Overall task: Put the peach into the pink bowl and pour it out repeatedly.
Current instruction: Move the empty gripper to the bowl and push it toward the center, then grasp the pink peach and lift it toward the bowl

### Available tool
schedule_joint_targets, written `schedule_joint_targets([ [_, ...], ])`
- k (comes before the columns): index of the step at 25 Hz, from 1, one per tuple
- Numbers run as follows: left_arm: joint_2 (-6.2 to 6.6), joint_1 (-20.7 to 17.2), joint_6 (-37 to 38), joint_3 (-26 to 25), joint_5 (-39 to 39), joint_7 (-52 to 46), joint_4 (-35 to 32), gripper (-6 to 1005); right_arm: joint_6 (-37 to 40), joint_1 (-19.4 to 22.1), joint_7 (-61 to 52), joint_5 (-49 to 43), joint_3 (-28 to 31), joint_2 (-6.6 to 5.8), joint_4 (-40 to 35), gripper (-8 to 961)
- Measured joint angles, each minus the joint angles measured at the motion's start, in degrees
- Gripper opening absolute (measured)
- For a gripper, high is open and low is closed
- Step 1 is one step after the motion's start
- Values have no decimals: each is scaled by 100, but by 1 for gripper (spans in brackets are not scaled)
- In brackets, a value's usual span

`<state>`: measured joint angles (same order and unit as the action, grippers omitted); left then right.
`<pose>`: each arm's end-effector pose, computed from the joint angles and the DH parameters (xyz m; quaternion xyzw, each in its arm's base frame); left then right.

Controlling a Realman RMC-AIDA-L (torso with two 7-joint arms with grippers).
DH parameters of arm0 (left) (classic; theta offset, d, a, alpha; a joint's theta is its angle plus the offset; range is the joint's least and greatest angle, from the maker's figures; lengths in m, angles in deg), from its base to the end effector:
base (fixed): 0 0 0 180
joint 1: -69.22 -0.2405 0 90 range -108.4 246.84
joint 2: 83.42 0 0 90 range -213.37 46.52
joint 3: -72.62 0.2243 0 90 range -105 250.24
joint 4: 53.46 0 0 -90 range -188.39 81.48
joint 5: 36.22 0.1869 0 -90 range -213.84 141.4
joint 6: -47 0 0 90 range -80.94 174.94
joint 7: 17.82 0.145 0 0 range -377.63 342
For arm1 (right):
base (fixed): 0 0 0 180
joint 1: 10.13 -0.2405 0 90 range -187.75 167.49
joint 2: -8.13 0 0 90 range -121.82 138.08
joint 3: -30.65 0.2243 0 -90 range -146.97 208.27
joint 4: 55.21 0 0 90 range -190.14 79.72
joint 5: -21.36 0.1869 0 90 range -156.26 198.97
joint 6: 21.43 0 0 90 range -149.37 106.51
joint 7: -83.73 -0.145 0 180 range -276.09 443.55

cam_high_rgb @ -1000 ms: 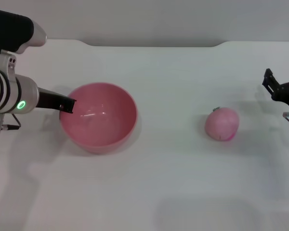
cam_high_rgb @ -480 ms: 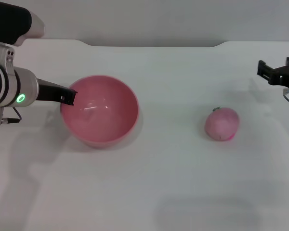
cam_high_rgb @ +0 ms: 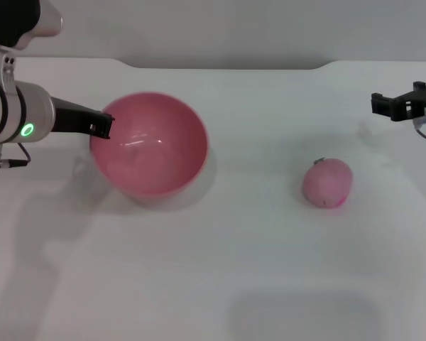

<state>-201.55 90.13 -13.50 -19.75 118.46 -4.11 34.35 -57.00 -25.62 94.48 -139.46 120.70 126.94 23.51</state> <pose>-0.1764 0.3412 0.0380 -0.8372 -0.3801 0.0234 0.3926 0.2173 0.3543 0.0420 -0.7868 0.3640 0.0291 0.4975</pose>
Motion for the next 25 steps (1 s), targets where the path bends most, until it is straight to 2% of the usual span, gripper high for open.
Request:
schedule_joint_targets([
  [7,2,101,-5,-9,1,-26,32,45,-1550,-73,-152,-395,-111,1,1018,757],
  [8,5,114,5,-15,1,-51,36,45,-1972,-55,-155,-521,-232,1,1281,757],
  [9,5,114,5,-15,1,-51,36,45,-1972,-55,-155,-521,-232,1,1281,757],
  [16,9,170,30,-75,2,-69,47,45,-3289,24,-160,-626,-528,-6,2156,756],
  [21,9,185,49,-84,1,-63,63,45,-3648,49,-158,-638,-600,-11,2322,756],
  [25,9,229,68,-83,2,-58,25,45,-3442,93,-271,-637,-857,4,2169,756],
])
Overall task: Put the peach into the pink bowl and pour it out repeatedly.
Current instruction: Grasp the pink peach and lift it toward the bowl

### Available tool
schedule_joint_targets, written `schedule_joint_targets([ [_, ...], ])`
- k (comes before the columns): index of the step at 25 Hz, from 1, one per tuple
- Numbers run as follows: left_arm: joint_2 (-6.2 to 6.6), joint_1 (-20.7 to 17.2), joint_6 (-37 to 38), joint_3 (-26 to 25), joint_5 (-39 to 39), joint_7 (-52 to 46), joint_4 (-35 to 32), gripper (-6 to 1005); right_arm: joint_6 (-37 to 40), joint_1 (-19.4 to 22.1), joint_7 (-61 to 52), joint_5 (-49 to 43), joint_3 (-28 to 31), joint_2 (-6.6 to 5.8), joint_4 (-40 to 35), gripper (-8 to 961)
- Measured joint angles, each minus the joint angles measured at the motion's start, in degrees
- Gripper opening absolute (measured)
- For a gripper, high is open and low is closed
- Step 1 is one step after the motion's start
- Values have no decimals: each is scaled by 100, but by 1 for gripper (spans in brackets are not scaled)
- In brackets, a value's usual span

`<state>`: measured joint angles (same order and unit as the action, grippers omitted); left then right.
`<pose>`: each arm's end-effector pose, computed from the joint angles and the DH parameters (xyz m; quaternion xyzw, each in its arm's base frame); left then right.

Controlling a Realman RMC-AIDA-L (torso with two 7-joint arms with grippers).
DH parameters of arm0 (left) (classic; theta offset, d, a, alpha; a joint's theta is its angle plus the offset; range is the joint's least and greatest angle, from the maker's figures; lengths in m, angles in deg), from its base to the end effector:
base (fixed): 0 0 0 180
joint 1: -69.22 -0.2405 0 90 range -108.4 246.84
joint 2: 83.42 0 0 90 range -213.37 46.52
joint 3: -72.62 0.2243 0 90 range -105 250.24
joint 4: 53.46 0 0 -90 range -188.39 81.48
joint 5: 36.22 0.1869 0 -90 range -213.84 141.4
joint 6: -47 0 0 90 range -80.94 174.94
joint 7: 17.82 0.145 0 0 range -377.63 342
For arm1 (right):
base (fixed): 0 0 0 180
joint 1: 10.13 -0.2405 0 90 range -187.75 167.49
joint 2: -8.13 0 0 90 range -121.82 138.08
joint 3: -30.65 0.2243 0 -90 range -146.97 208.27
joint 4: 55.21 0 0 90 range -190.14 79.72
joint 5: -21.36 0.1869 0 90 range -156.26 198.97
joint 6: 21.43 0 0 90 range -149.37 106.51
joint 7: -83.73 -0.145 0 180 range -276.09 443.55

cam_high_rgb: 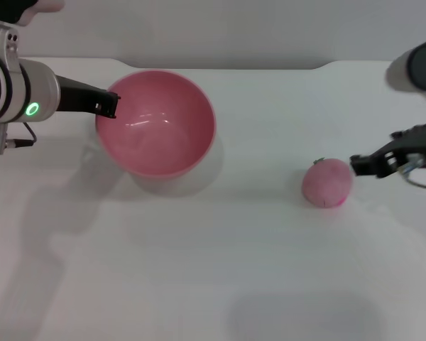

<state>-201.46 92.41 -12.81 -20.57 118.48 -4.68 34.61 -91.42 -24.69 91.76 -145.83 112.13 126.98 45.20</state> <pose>-0.1622 0.3507 0.0431 -0.8389 -0.3672 0.0054 0.4017 0.1703 0.3018 0.0304 -0.8412 0.3431 -0.1112 0.4029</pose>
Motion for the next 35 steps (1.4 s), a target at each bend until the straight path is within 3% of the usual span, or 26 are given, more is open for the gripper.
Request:
schedule_joint_targets([
  [10,-7,53,-10,37,0,25,27,45,662,-35,-263,22,-519,15,-462,756],
  [35,-9,98,-48,119,-9,31,69,45,1291,-336,-185,346,-768,-8,-1633,720],
])
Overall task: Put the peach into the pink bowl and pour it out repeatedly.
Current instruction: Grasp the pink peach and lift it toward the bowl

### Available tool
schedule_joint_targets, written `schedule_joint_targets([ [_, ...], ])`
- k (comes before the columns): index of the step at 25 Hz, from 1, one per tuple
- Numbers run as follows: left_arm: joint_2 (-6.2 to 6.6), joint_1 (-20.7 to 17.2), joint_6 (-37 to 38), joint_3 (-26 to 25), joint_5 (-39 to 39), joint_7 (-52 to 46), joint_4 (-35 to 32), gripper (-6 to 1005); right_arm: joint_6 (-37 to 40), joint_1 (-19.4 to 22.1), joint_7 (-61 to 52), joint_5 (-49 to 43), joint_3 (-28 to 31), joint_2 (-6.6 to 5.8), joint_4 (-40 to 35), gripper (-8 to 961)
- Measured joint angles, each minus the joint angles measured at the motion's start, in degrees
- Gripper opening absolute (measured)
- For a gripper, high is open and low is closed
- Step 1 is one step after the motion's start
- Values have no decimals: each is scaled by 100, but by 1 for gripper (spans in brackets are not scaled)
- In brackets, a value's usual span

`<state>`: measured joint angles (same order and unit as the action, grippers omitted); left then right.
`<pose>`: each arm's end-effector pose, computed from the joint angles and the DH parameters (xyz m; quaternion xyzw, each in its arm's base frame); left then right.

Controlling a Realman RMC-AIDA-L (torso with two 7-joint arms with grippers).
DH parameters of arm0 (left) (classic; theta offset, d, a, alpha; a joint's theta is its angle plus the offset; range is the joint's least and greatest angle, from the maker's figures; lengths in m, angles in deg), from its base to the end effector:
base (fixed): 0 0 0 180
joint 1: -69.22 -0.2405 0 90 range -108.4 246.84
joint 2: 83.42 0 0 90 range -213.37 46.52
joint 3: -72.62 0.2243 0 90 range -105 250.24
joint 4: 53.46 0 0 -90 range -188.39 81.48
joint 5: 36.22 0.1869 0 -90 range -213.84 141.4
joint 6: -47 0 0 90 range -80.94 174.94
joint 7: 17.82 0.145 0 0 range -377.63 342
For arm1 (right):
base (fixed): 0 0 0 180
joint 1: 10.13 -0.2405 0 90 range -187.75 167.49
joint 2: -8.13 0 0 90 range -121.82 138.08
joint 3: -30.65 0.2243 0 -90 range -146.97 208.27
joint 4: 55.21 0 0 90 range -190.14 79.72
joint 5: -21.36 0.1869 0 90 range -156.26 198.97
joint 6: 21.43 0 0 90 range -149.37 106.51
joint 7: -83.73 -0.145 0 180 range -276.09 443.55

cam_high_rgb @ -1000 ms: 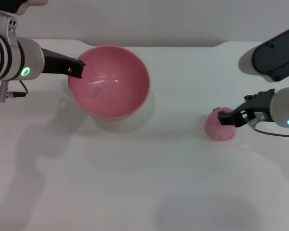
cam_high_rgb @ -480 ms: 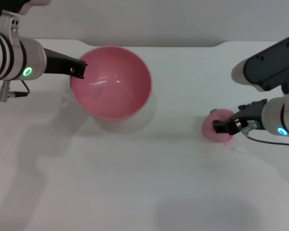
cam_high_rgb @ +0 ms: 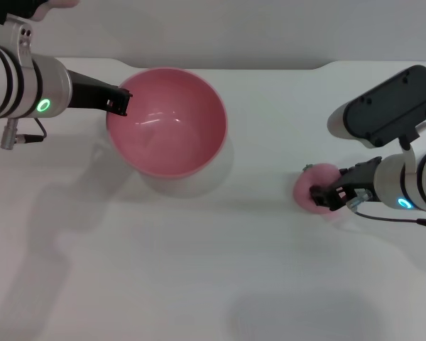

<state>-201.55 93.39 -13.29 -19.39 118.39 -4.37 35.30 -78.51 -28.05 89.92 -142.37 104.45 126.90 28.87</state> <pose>-0.1515 0.3508 0.0388 -0.8494 -0.3502 0.0055 0.3947 0.1880 0.3054 -0.0270 -0.8633 0.3407 -0.1140 0.3546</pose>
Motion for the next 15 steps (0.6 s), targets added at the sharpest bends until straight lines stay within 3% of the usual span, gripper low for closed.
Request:
schedule_joint_targets([
  [8,0,0,0,-1,-12,0,2,45,-55,113,191,-30,-84,3,318,469],
  [15,0,0,10,14,-25,4,1,45,-287,209,200,-124,-62,-14,1249,439],
])
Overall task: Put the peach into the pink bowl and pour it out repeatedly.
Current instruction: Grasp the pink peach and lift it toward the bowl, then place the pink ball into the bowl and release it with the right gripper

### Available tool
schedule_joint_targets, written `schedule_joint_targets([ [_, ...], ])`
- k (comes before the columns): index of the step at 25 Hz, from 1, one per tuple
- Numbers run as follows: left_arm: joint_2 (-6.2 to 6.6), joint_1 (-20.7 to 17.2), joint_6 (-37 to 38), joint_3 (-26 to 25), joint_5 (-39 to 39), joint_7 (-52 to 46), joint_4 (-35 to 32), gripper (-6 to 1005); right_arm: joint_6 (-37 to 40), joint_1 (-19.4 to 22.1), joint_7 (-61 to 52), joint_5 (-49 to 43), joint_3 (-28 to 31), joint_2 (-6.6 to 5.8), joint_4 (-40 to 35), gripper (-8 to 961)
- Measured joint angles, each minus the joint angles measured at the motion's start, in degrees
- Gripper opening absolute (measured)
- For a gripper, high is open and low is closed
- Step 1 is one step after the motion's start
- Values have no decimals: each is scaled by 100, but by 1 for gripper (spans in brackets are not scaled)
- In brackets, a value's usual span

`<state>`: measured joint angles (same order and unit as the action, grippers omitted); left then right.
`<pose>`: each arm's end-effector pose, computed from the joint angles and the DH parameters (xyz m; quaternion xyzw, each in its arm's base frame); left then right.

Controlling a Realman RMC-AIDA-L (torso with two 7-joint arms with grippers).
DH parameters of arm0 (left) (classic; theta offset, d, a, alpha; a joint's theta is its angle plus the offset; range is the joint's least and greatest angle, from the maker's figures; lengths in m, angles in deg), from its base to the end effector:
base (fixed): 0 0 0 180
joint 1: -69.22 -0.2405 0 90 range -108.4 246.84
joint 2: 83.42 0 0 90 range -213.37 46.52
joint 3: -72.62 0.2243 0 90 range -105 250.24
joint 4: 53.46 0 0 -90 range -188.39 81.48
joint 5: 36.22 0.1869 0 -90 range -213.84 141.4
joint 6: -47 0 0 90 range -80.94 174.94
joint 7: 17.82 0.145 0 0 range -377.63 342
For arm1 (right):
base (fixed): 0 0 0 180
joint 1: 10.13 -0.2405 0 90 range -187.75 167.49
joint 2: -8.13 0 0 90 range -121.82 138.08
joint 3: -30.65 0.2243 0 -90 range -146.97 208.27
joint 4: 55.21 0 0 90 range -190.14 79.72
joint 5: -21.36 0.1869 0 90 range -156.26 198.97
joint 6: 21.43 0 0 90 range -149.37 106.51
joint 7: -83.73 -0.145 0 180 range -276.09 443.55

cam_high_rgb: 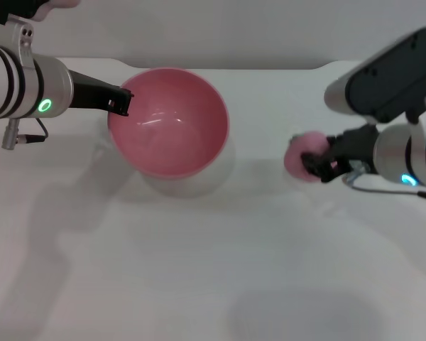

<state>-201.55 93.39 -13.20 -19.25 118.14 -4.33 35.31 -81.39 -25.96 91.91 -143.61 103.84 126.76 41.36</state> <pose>-0.1507 0.3505 0.0380 -0.8504 -0.3496 0.0040 0.3931 0.1471 0.3022 -0.0068 -0.8806 0.2817 -0.0721 0.3741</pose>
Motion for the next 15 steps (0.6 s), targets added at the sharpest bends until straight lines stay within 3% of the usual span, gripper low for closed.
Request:
schedule_joint_targets([
  [8,-2,89,93,86,-22,5,-92,45,-430,-77,5,-86,-24,9,1391,389],
  [15,-9,144,174,235,-199,0,-132,45,-181,-396,2,-41,-60,29,1469,349],
])
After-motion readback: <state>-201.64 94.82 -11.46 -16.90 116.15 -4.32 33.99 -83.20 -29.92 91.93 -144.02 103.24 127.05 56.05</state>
